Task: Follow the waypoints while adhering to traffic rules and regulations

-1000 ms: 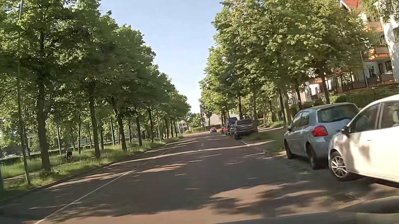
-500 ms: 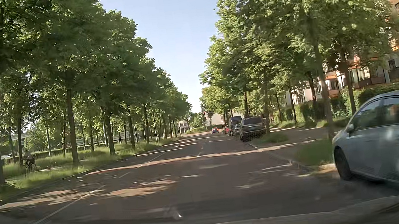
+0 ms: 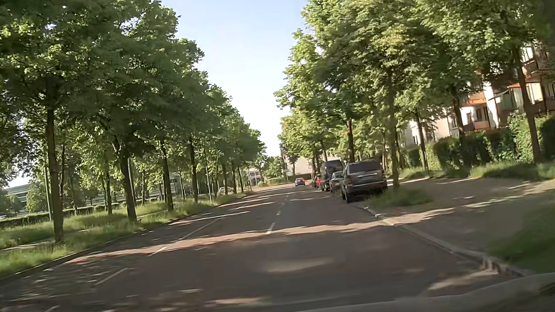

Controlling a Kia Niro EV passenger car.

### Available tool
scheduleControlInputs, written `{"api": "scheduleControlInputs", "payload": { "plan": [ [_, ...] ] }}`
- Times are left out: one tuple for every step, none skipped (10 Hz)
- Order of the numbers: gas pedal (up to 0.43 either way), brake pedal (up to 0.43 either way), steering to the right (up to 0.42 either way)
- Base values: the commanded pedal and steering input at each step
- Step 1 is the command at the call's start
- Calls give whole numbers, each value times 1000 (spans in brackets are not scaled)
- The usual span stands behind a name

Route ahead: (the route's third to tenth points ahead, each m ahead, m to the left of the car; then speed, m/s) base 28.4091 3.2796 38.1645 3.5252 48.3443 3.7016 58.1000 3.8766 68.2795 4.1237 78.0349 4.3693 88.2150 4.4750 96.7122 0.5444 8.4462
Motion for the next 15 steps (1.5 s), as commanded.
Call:
{"api": "scheduleControlInputs", "payload": {
  "plan": [
    [67,0,0],
    [79,0,-2],
    [87,0,-2],
    [98,0,-2],
    [110,0,-1],
    [118,0,-1],
    [118,0,-2],
    [110,0,-2],
    [110,0,-3],
    [110,0,-6],
    [110,0,-8],
    [98,0,-8],
    [87,0,-8],
    [79,0,-7],
    [67,0,-6]
  ]
}}
